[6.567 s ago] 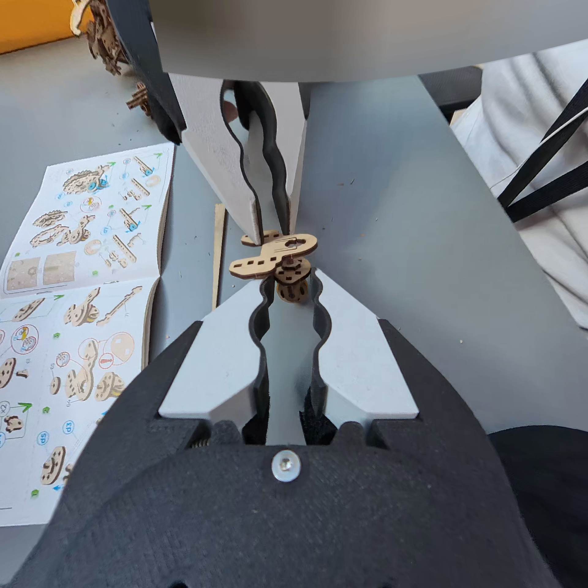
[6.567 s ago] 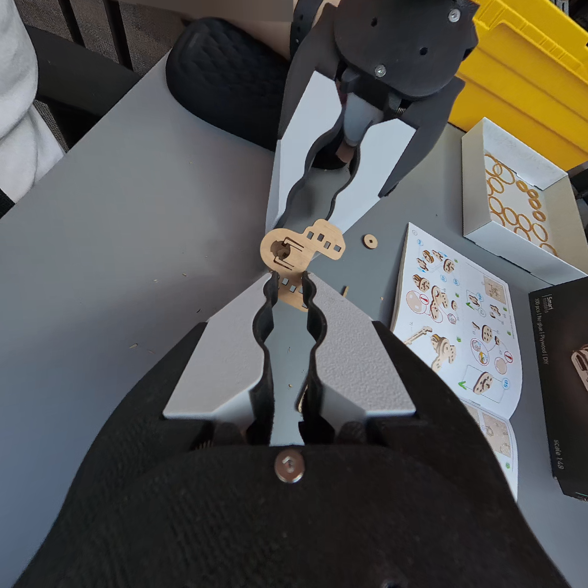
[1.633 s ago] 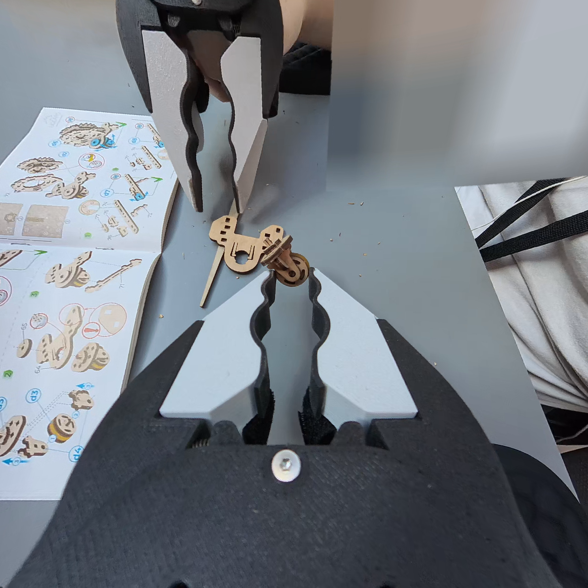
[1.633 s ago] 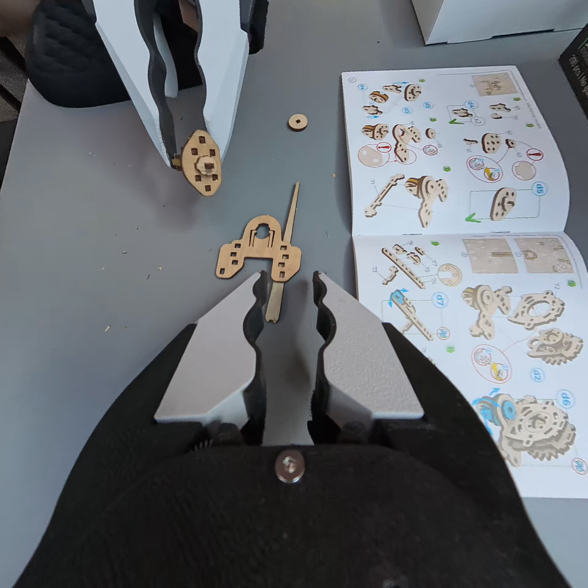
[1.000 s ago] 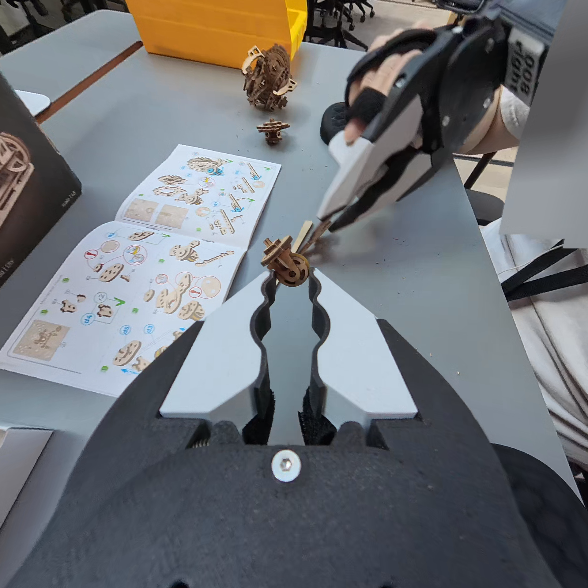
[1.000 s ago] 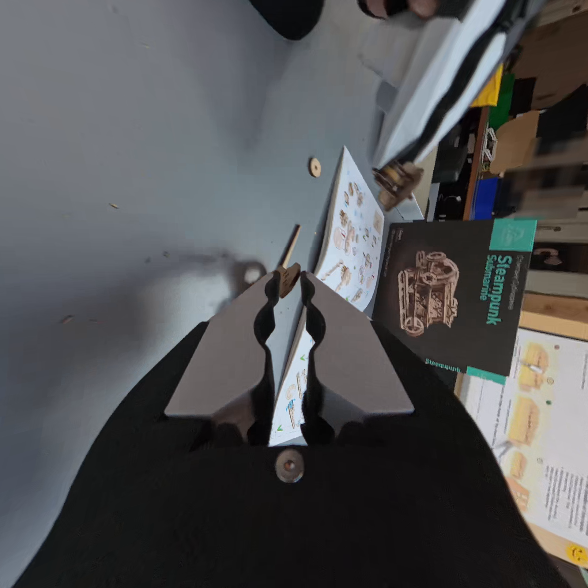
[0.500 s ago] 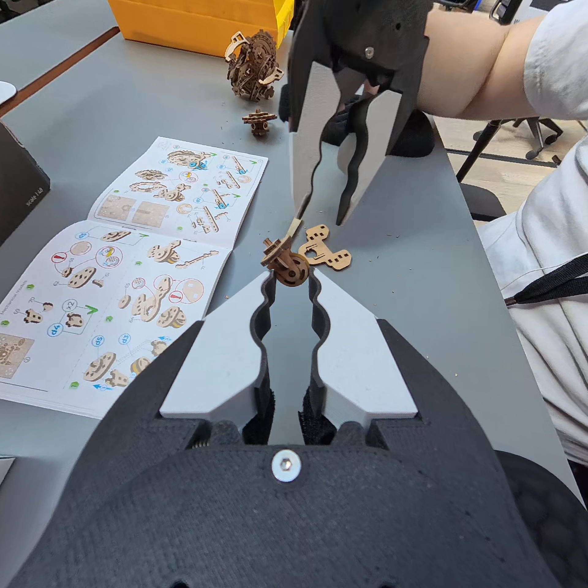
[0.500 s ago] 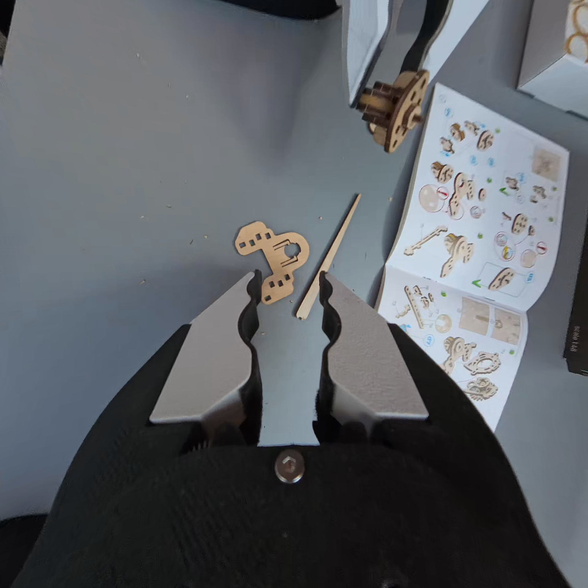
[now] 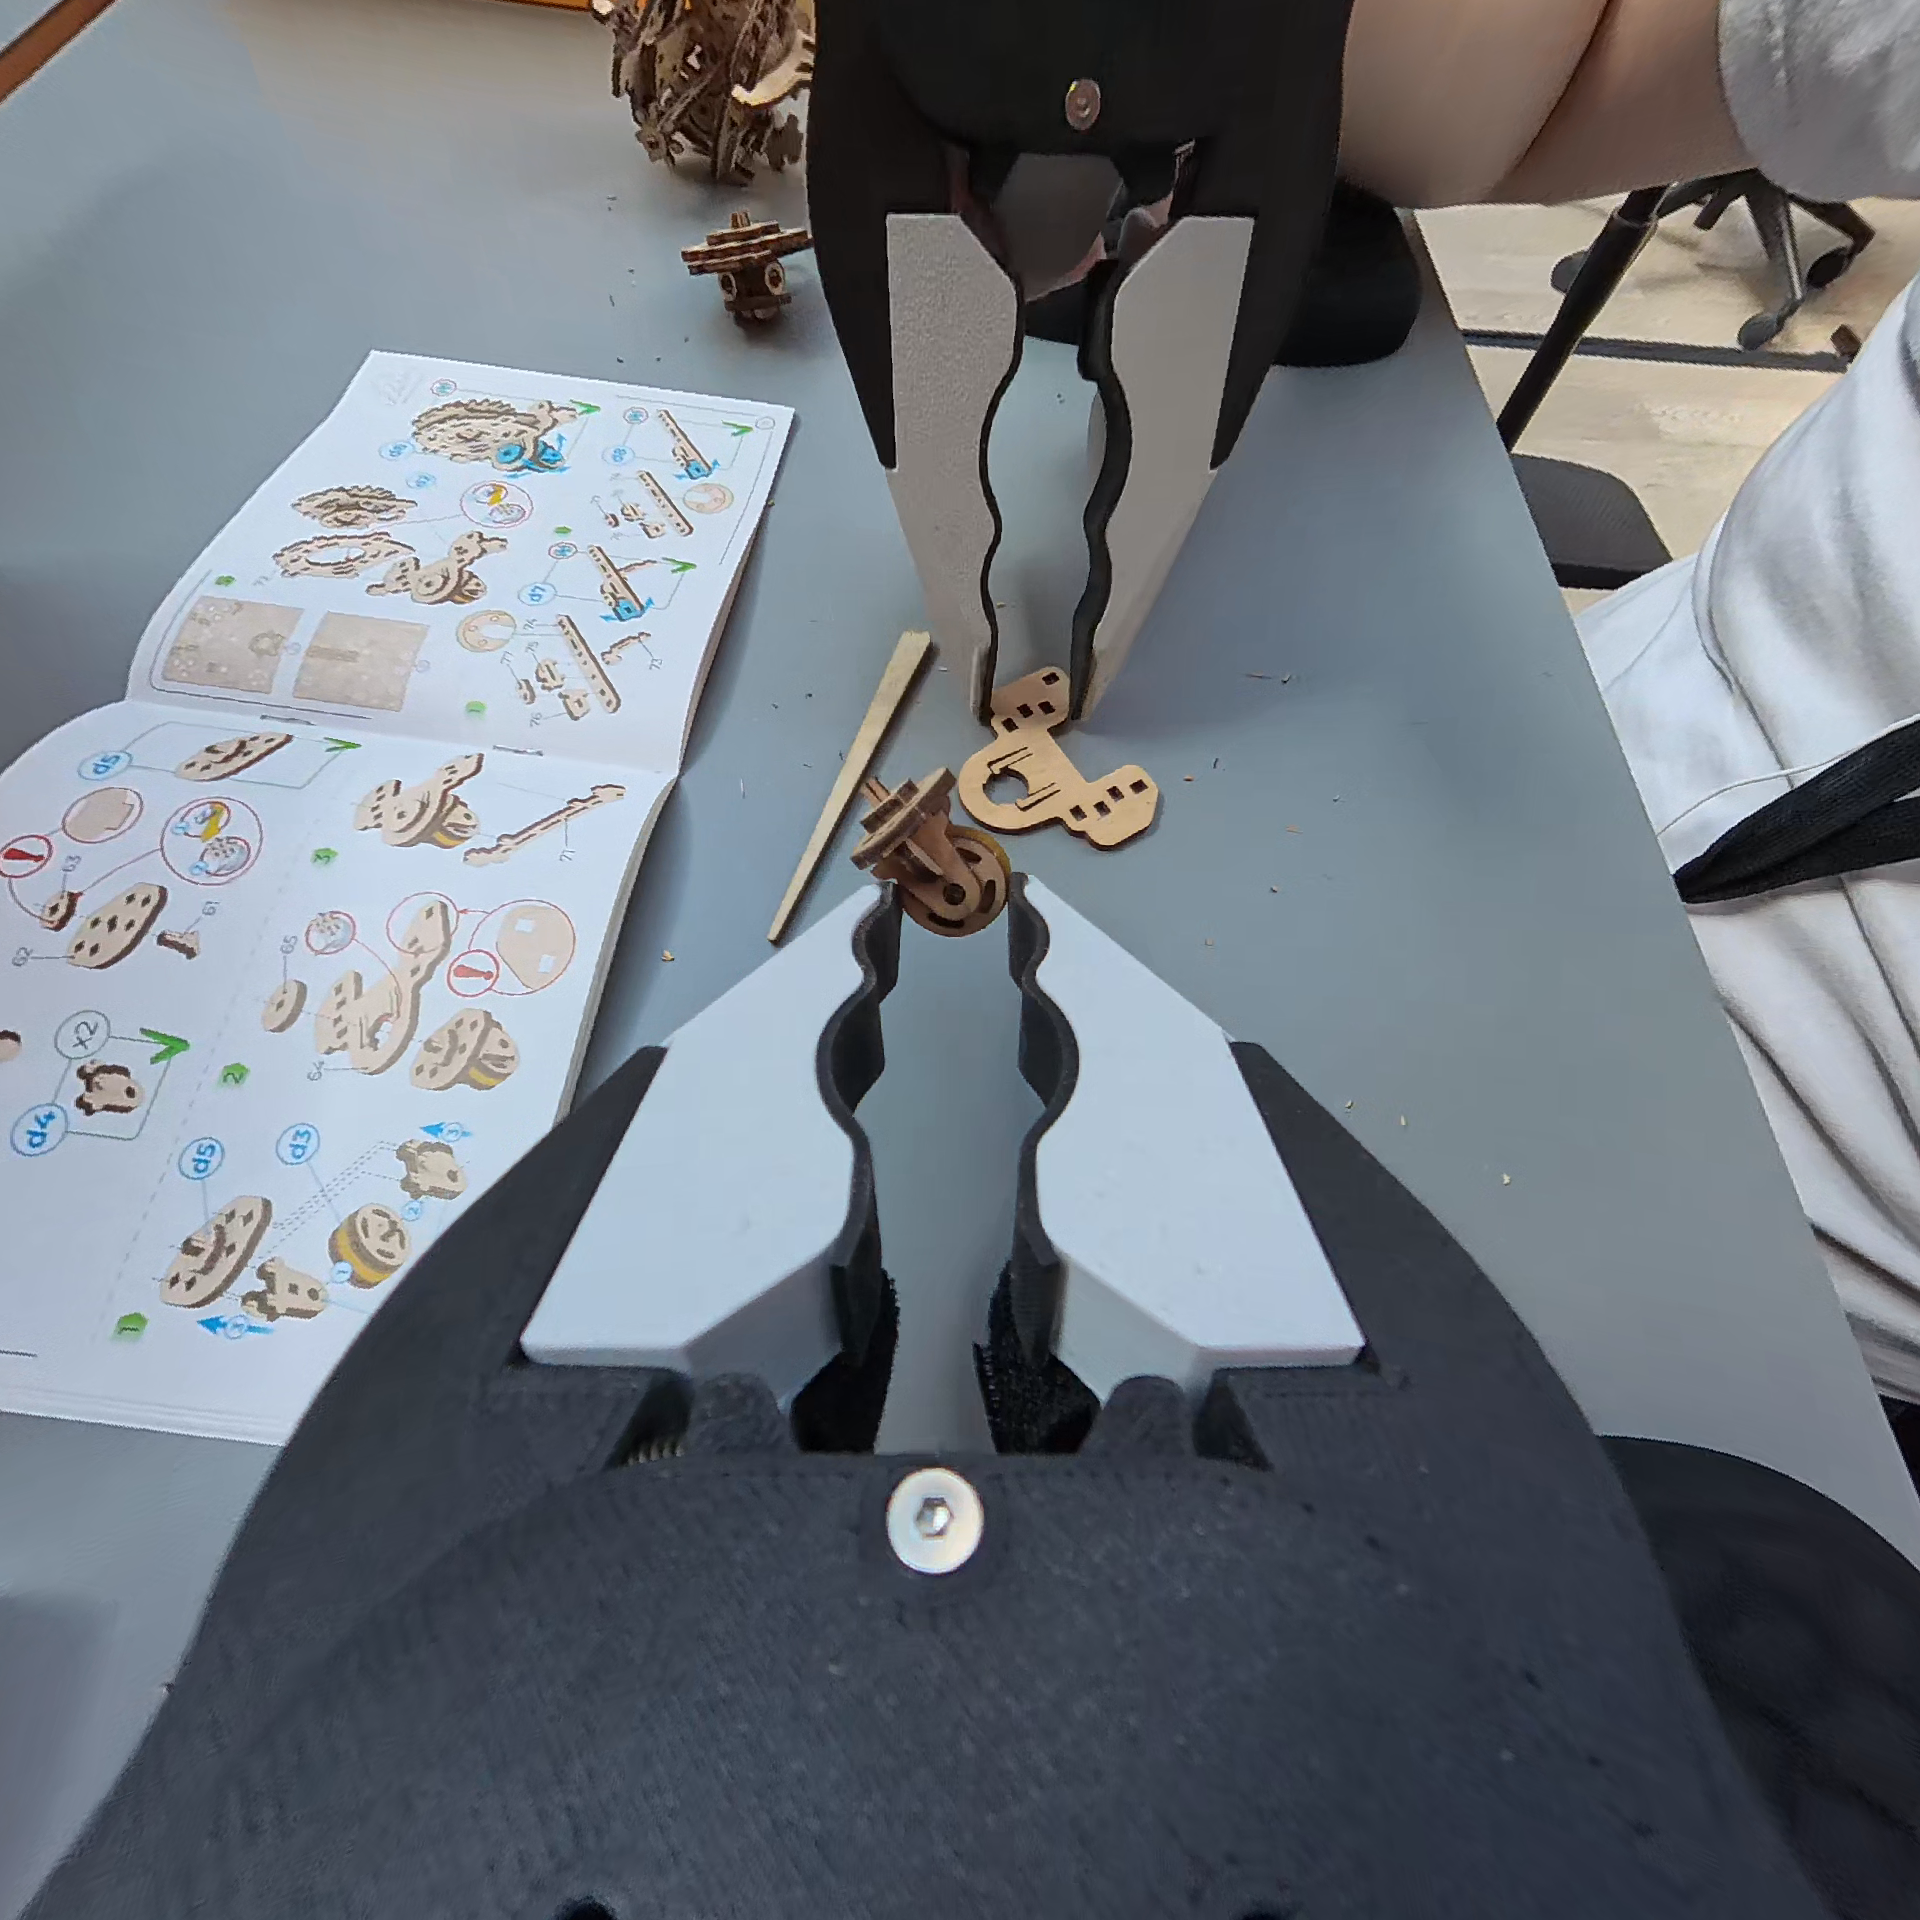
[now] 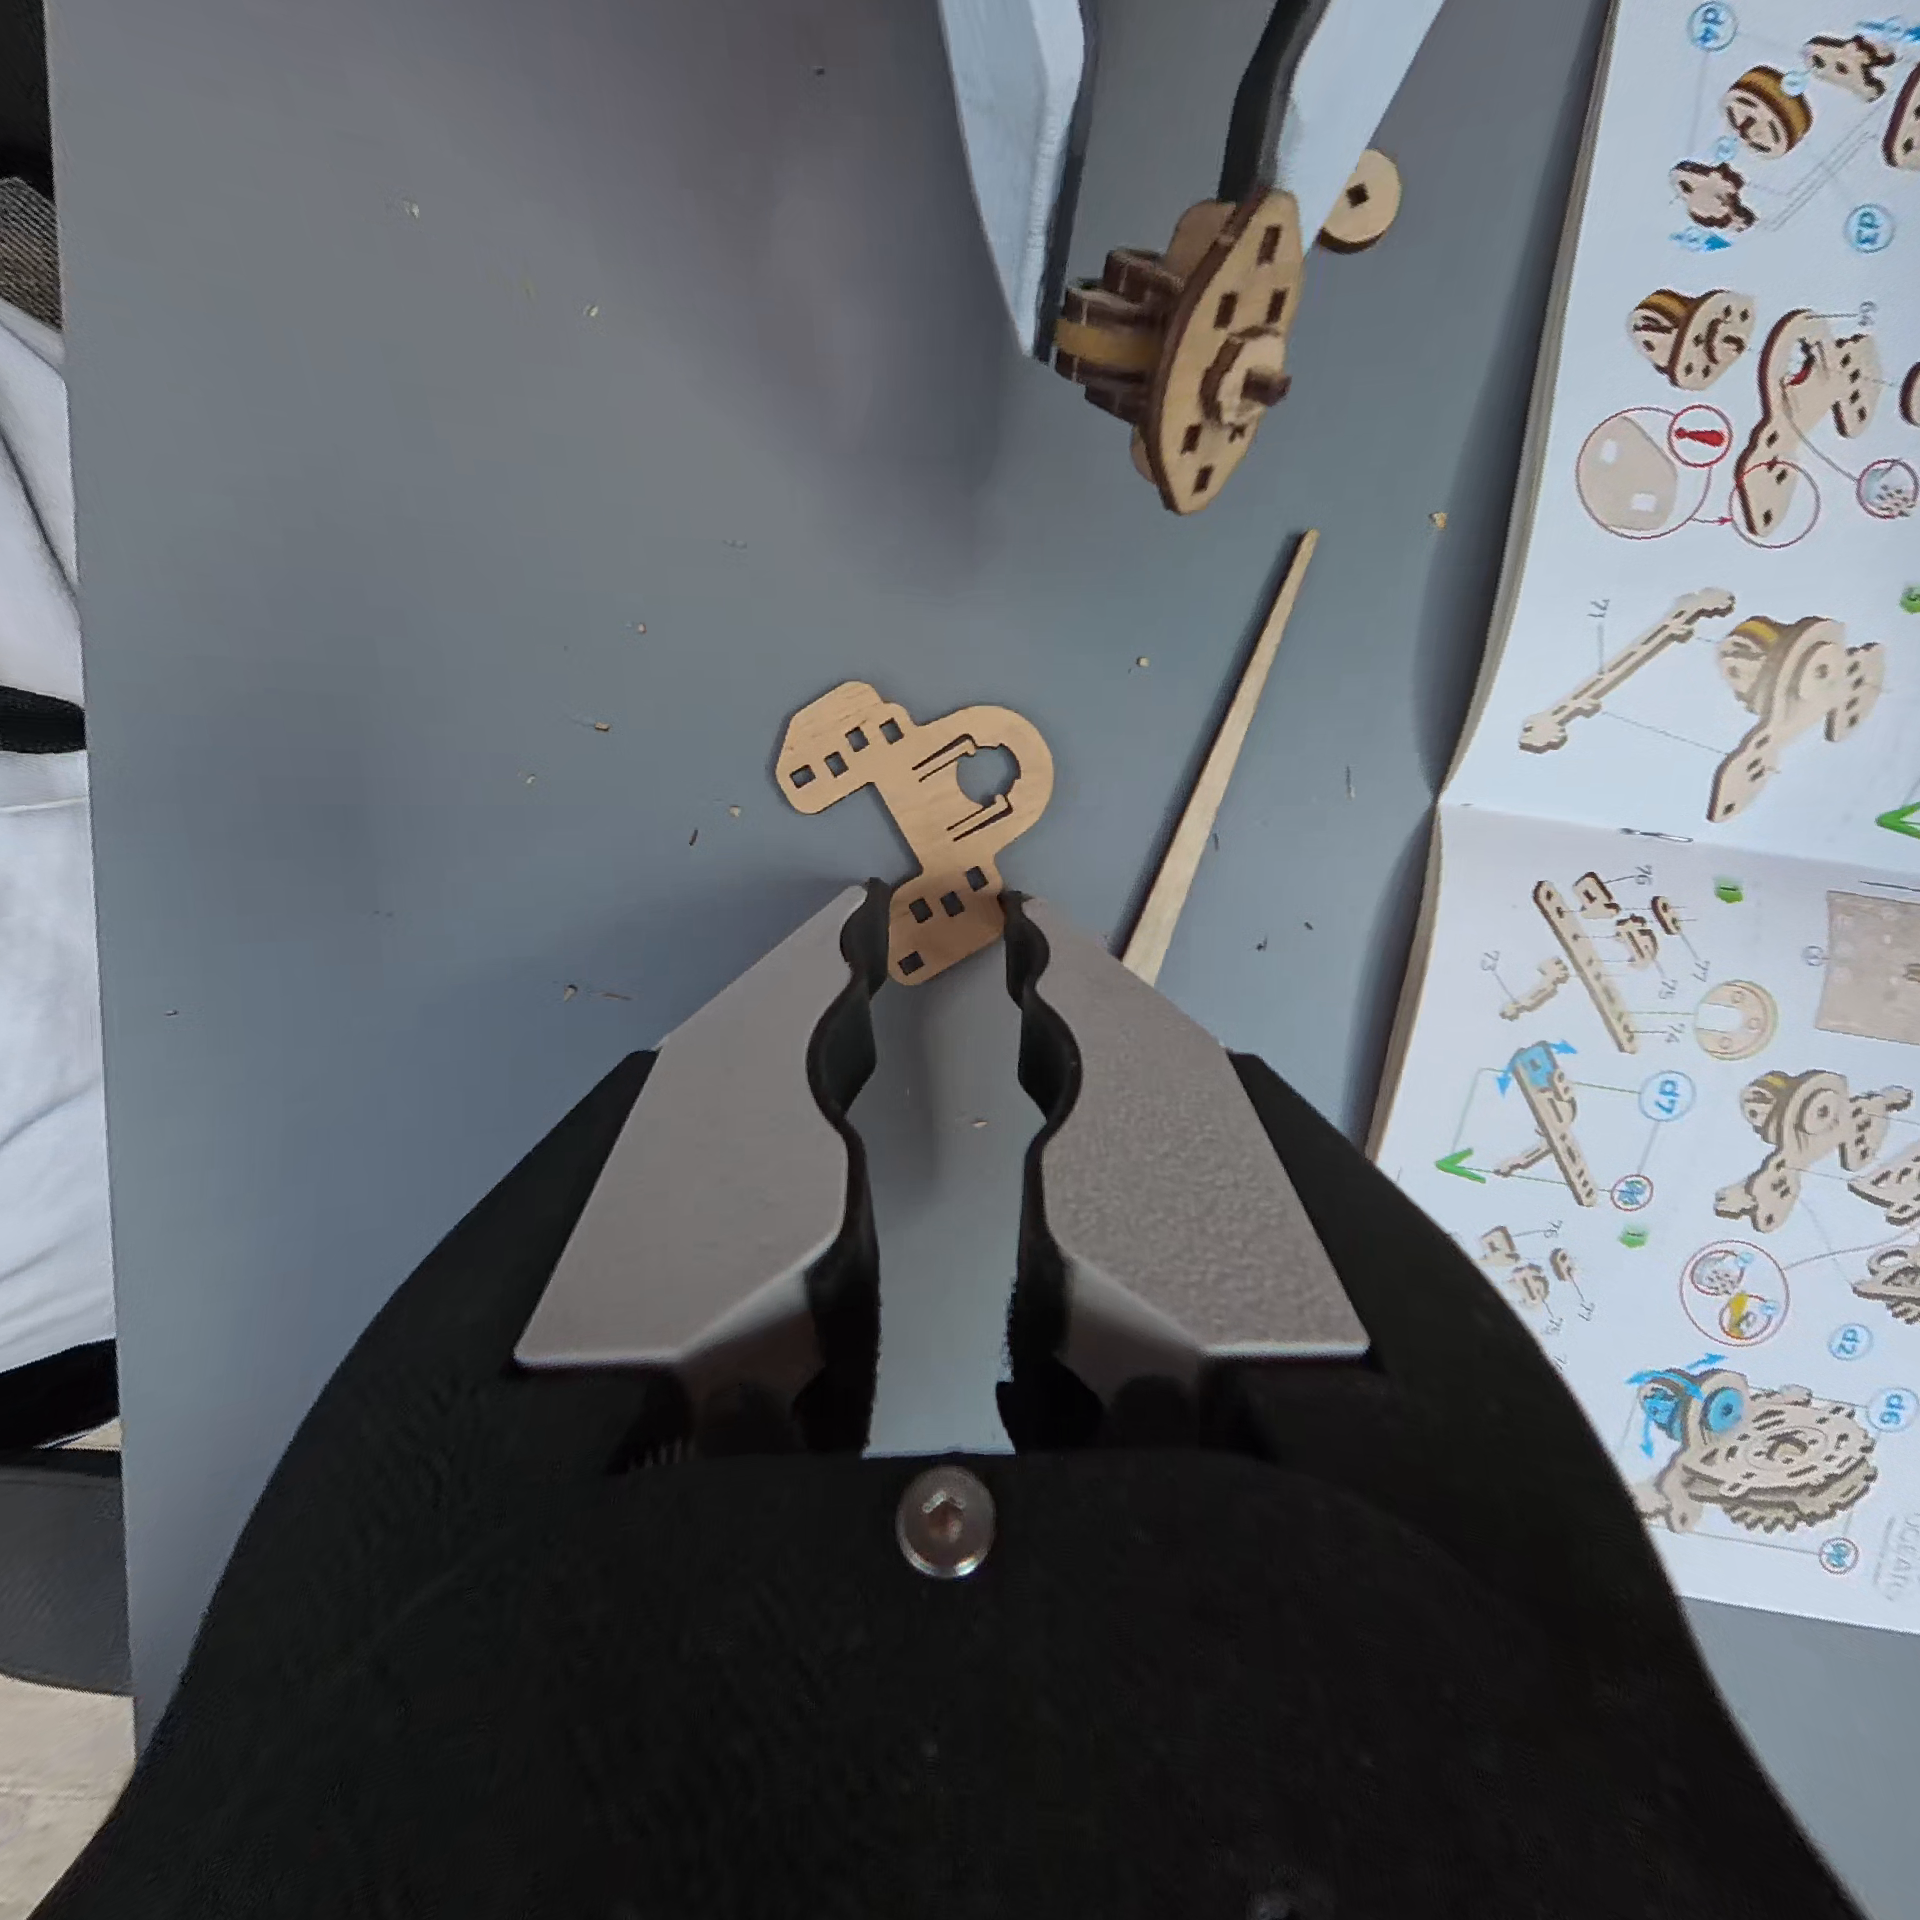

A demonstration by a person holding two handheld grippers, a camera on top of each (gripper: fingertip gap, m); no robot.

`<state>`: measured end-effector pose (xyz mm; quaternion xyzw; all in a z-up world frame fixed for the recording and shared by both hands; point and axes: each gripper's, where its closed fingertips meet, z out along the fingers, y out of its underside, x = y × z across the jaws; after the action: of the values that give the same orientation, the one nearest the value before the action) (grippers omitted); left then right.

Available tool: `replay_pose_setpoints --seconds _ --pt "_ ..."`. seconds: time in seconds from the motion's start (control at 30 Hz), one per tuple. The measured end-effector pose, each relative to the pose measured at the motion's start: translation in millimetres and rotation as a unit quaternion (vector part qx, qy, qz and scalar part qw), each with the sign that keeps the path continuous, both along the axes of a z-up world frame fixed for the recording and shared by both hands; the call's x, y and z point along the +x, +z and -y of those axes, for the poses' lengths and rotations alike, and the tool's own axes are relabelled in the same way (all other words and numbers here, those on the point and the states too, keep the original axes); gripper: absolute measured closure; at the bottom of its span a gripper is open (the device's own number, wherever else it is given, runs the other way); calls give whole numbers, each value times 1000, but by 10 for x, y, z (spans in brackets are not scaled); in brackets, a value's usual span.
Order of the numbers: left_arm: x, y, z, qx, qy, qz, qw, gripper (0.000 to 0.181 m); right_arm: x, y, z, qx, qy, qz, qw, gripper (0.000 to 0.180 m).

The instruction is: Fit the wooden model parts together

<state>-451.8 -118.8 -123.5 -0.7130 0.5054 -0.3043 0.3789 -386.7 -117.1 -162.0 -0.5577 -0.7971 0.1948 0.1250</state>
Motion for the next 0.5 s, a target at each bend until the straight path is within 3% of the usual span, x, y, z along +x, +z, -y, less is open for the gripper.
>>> replay_pose_setpoints --seconds 0.2,0.33,0.43,0.5 --pt "90 -60 90 35 -31 -27 999 162 -204 431 -145 26 32 -118 992 148" --pt "111 -68 89 46 -31 -33 998 162 -435 679 -95 65 98 -238 964 149" --pt "140 -4 93 56 -33 -15 998 162 -565 681 -16 84 94 -283 951 149" --pt "153 11 100 62 -35 -11 997 162 -555 573 27 33 63 -255 964 149"
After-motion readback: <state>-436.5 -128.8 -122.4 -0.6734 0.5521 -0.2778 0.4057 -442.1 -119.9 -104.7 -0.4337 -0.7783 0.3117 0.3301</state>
